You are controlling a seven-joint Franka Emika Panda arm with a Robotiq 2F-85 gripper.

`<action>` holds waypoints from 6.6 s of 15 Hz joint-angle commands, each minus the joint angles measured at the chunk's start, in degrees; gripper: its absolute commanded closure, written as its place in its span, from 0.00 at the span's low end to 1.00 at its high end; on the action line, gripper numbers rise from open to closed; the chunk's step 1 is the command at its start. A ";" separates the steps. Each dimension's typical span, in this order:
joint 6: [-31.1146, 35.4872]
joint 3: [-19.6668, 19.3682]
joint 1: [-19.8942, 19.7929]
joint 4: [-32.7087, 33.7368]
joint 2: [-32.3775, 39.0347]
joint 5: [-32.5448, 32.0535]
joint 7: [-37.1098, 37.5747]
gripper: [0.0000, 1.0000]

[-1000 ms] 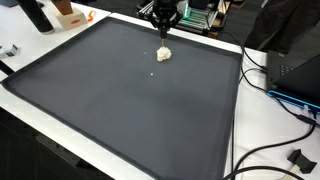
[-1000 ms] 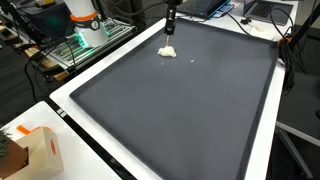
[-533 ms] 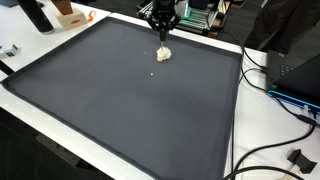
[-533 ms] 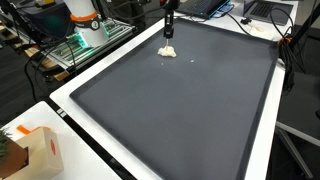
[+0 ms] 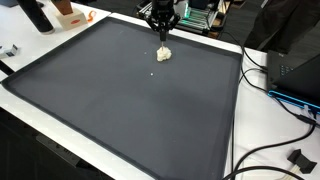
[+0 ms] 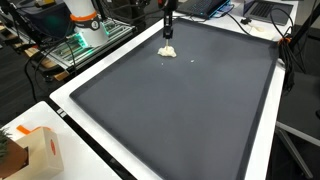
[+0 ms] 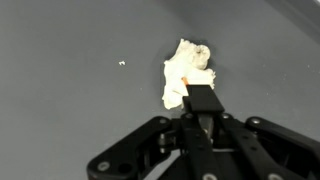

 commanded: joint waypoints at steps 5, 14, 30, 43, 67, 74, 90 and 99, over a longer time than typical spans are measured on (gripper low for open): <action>0.73 -0.54 -0.41 -0.89 1.00 3.15 -3.63 0.97; 1.75 -0.47 -0.84 -0.50 3.12 3.83 -4.23 0.97; 1.30 -0.49 -1.30 -0.18 3.60 3.30 -2.90 0.97; -5.74 -0.75 -0.70 -0.65 -5.40 1.47 -0.73 0.97; -19.60 -0.22 0.61 5.12 -14.93 -0.91 7.49 0.97; -17.15 -1.93 0.75 5.07 -13.39 1.82 3.95 0.97; -16.44 -8.02 -2.59 7.34 2.34 41.41 -43.76 0.97; -23.67 -7.07 -5.97 10.44 8.29 45.75 -44.14 0.97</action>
